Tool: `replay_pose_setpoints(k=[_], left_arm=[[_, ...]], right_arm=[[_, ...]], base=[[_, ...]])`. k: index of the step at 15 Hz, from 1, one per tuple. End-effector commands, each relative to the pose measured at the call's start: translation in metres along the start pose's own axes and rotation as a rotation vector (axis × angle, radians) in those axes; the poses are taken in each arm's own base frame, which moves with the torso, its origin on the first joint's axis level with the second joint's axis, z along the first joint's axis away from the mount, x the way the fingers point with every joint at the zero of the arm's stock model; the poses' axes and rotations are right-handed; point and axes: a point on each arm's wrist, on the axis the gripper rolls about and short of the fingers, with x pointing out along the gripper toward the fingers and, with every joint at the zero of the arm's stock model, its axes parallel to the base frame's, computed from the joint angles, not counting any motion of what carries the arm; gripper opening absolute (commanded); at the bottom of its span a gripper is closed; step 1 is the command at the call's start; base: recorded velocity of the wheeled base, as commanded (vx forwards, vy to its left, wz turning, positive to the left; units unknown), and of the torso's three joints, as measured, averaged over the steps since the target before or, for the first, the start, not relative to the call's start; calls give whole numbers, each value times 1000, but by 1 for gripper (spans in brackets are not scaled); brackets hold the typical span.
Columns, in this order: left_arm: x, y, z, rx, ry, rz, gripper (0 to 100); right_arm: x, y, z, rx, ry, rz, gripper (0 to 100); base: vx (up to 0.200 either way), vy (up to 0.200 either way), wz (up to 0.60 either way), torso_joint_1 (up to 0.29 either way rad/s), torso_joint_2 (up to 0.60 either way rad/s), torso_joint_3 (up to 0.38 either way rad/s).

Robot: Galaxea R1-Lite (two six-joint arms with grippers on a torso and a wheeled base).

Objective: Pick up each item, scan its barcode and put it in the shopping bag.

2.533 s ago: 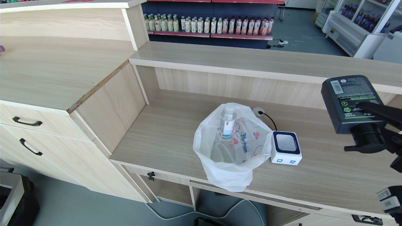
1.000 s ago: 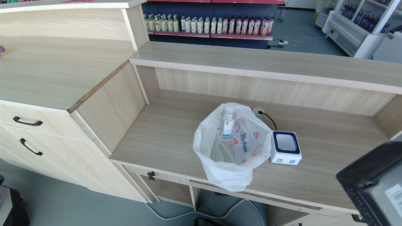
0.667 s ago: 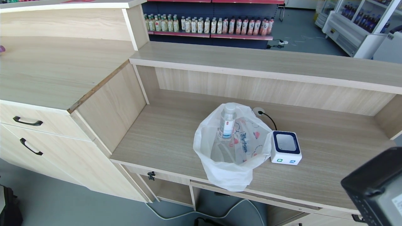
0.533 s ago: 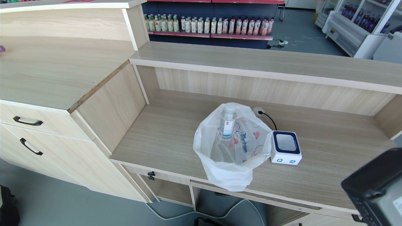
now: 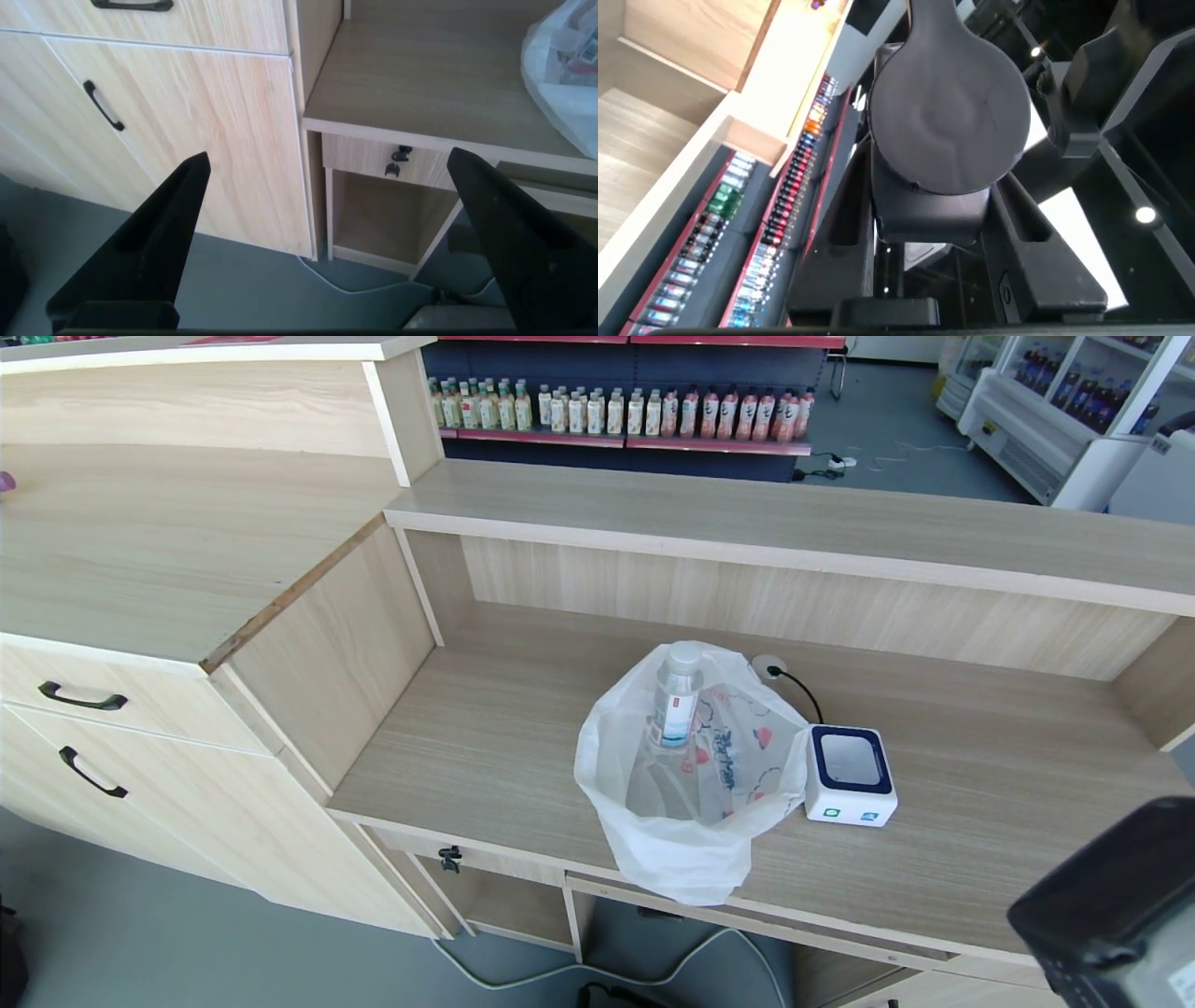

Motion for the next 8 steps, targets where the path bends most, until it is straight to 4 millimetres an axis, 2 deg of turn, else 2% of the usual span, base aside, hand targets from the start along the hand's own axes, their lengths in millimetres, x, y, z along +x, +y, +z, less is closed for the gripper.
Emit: replay_pose_setpoints(k=[1,6,7,8], left_arm=[[0,0,0,0,-1,0,100],[0,0,0,0,-1,0,100],[0,0,0,0,-1,0,100],[0,0,0,0,-1,0,100]], right_arm=[[0,0,0,1,-1,-1,0],[0,3,2,58,-22,42,0],[17,24,-2,337,-62,141,0],[26,39,-8,531,-48,232,0]], base=[[0,0,0,0,0,0],[0,0,0,0,0,0],[0,0,0,0,0,0],[0,0,0,0,0,0]])
